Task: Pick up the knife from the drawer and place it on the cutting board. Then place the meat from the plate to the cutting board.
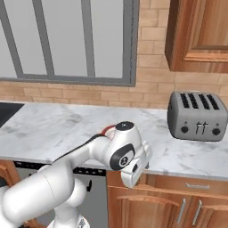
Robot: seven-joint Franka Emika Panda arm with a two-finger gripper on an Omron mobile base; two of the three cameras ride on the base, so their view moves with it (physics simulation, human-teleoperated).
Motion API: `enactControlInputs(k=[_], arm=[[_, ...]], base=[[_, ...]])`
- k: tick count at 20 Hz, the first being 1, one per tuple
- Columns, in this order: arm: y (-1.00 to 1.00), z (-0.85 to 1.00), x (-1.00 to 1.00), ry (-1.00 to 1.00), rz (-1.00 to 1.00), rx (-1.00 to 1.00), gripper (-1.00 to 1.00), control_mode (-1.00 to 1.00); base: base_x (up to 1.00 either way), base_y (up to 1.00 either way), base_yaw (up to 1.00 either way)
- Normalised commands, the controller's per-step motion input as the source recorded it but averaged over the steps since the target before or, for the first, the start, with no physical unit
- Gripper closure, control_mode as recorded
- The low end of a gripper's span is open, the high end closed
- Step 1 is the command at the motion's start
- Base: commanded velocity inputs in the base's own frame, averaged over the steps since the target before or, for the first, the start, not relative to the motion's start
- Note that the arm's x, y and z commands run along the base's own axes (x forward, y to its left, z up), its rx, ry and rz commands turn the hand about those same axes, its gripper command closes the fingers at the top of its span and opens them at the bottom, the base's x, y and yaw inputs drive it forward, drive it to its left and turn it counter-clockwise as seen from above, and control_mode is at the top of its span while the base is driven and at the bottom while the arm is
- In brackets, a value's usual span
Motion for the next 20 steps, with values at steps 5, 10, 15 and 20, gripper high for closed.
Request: enactControlInputs(k=[5,10,15,20], arm=[[0.0,0.0,0.0,0.0,0.0,0.0,-1.0,1.0],[0.0,0.0,0.0,0.0,0.0,0.0,-1.0,-1.0],[0.24,-0.15,0.15,0.05,0.05,-0.02,-1.0,-1.0],[0.53,-0.19,0.53,0.06,0.35,0.0,-1.0,-1.0]], base=[[0.49,-0.5,0.26],[0.24,-0.28,0.2],[0.0,0.0,0.0],[0.0,0.0,0.0]])
